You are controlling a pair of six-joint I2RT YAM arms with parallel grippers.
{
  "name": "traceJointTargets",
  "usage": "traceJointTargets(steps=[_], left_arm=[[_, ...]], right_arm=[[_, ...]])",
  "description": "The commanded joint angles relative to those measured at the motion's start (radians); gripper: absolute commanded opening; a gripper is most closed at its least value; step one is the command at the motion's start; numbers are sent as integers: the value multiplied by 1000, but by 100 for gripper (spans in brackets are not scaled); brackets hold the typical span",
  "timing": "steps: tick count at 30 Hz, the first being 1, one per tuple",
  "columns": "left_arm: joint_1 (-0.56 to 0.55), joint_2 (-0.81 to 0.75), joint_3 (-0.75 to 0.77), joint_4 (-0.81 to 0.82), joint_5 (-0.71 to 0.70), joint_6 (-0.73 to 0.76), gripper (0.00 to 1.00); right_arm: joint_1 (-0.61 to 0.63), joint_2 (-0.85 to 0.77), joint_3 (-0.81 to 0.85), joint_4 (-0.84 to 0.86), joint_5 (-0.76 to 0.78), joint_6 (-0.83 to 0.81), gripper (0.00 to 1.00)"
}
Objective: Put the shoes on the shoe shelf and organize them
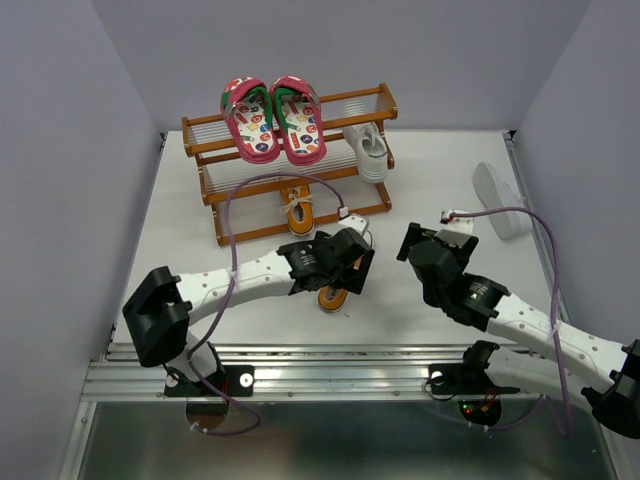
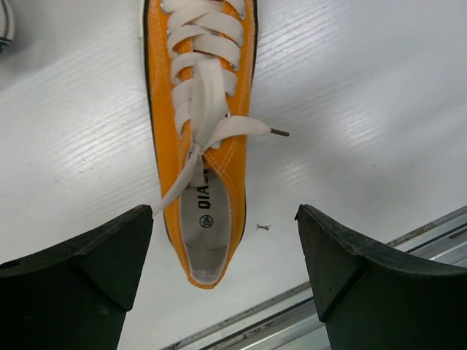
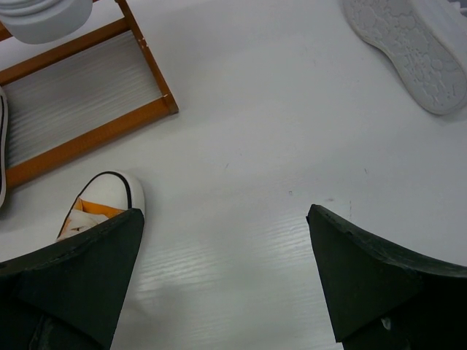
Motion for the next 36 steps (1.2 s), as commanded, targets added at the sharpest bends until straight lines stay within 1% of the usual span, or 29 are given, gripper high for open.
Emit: traceJointTargets(steps=[1, 2, 3, 4, 7, 10, 13, 17, 20, 21, 26, 29, 30, 31, 36], left_arm=[[-4, -109, -118, 68, -101, 37, 95], [-5, -126, -142, 91, -98, 37, 98], [-5, -154, -168, 111, -89, 37, 99], [-5, -165, -214, 131, -69, 26, 99], [-16, -185, -260, 186, -61, 17, 97], [-27, -186, -268, 217, -71, -24, 96], [-27, -159, -261, 215, -17, -32, 98], [-42, -148, -285, 226, -52, -71, 98], [-42, -146, -306, 231, -69, -89, 94], [-42, -142, -310, 231, -72, -92, 91], [-50, -137, -346, 254, -83, -92, 88], [-51, -142, -365, 263, -89, -101, 79], [-51, -142, -365, 264, -91, -101, 79], [-51, -137, -368, 266, -91, -101, 77], [-54, -110, -371, 289, -104, -100, 77]], right_arm=[[-7, 3, 40, 5, 23, 19, 100], [-7, 1, 40, 5, 25, 19, 100], [-7, 3, 42, 5, 26, 19, 100], [-7, 3, 45, 5, 26, 19, 100], [-7, 9, 46, 5, 25, 12, 100], [-7, 16, 48, 5, 19, 8, 100], [-7, 27, 55, 5, 9, 8, 100], [-7, 42, 60, 5, 2, 11, 100], [-7, 55, 65, 5, -3, 11, 100], [-7, 64, 69, 5, -4, 12, 100], [-7, 95, 88, 5, -21, 11, 100], [-7, 110, 98, 7, -23, 9, 100], [-7, 115, 101, 5, -23, 9, 100], [-7, 124, 105, 5, -17, 2, 100], [-7, 148, 134, 5, 3, -24, 100]])
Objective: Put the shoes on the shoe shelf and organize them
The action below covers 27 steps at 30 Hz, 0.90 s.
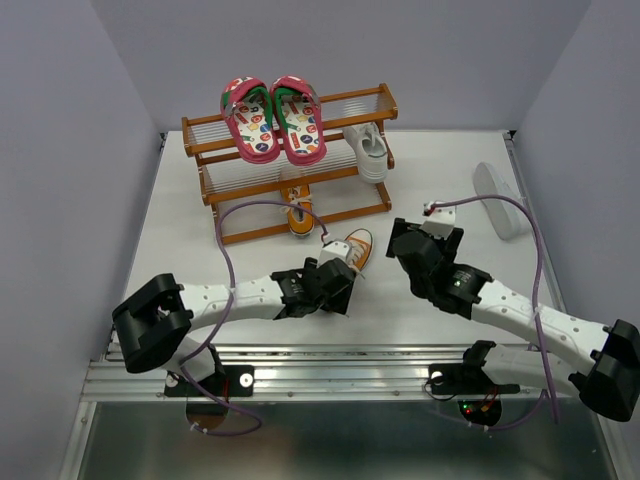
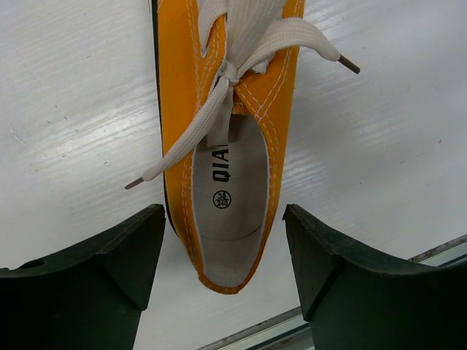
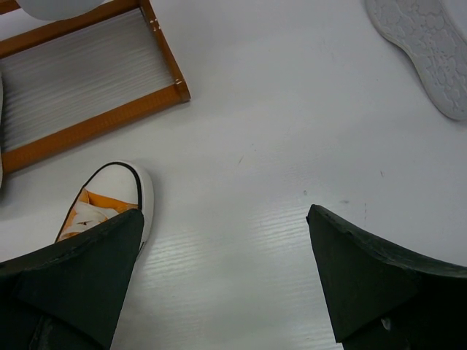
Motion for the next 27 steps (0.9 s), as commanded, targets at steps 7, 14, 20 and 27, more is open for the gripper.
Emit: traceJointTargets(steps=[7, 14, 20, 27], left_arm=[[-9, 63, 15, 55, -42, 2, 4], [-32, -118, 36, -51, -143, -33, 0], [-32, -303, 27, -160, -217, -82, 0], [-32, -432, 49, -298, -260, -182, 0]], right_arm=[[-7, 20, 78, 10, 43, -25, 100], [-7, 7, 81, 11, 74, -31, 100], [-7, 3, 75, 22, 80, -28, 100], [-7, 10, 73, 33, 76, -28, 100]])
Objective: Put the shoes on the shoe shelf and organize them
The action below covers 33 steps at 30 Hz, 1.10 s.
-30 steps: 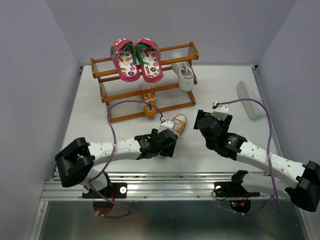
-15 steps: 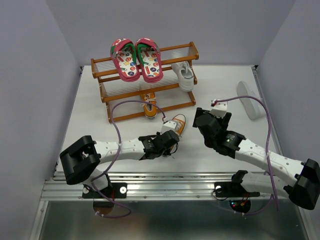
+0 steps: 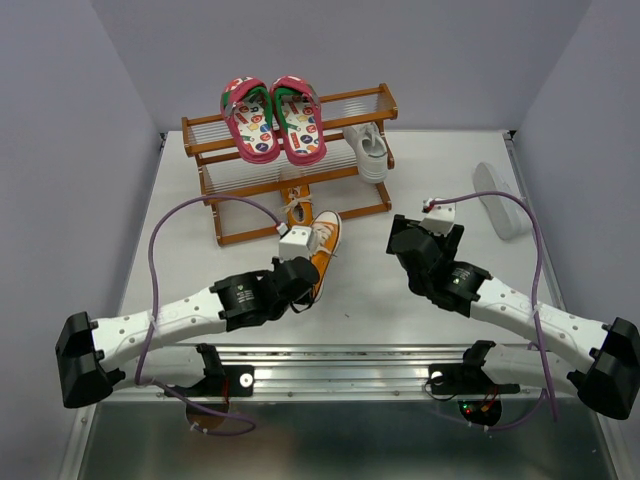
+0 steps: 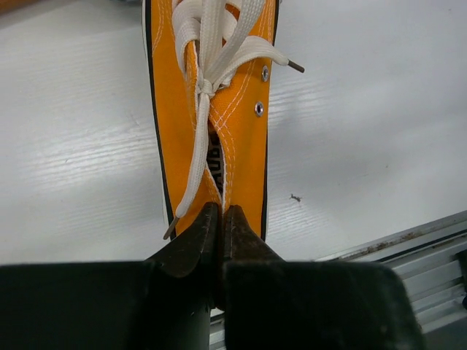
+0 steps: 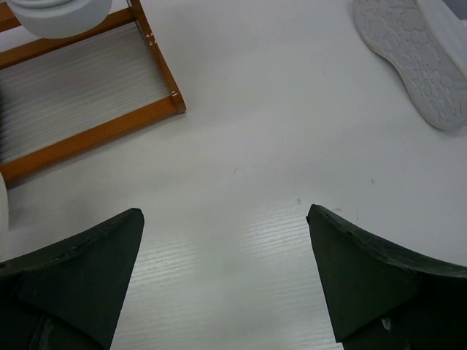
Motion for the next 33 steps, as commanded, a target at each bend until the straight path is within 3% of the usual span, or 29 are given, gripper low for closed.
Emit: traceJointTargets(steps=[1, 9, 18, 33], left_arm=[[-5, -67, 44, -75, -101, -100, 0], [-5, -87, 87, -271, -214, -268, 0], [-5, -119, 110, -356, -336, -410, 0], [-5, -310, 46, -205, -325, -237, 0]], right_arm=[[-7, -8, 41, 32, 41, -4, 100], [-7, -2, 44, 44, 30, -5, 100], [-7, -10, 40, 47, 23, -4, 100], [-7, 17, 46, 47, 15, 3, 100]])
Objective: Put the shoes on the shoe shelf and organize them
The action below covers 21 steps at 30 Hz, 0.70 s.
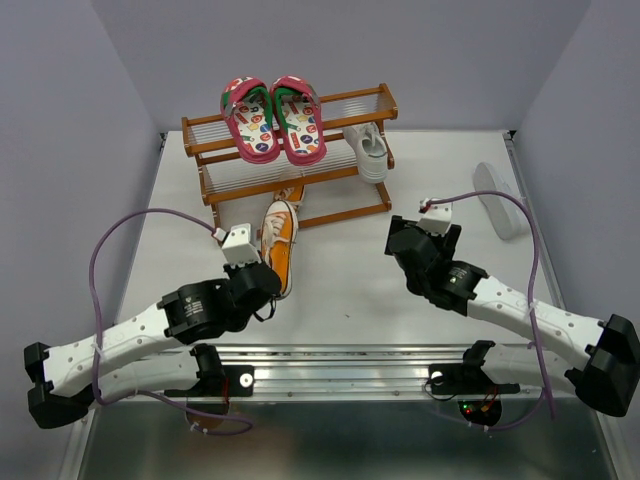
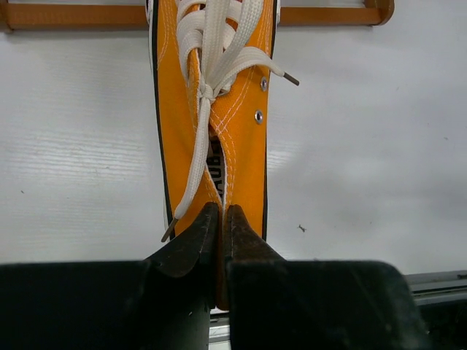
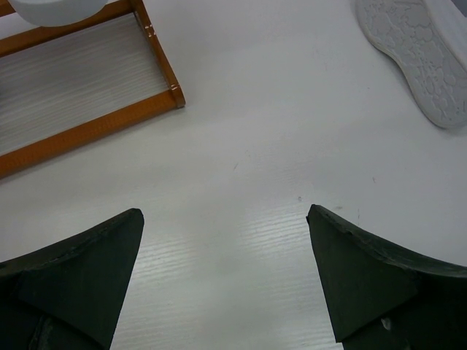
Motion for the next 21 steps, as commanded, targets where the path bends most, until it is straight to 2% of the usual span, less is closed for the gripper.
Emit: traceJointTargets(steps=[1, 5, 11, 14, 21], left_arm=[[1, -43, 26, 88, -128, 42, 0], [1, -15, 60, -50, -165, -29, 0], [1, 5, 48, -124, -155, -129, 0], [1, -4, 34, -174, -162, -245, 0], [3, -18, 32, -287, -199, -391, 0]], right_arm=[[-7, -6, 46, 44, 22, 5, 100], [-7, -11, 41, 45, 24, 3, 100], [-7, -5, 43, 51, 13, 3, 100], [-7, -3, 43, 58, 7, 0, 100], [-7, 15, 49, 70, -8, -9, 100]])
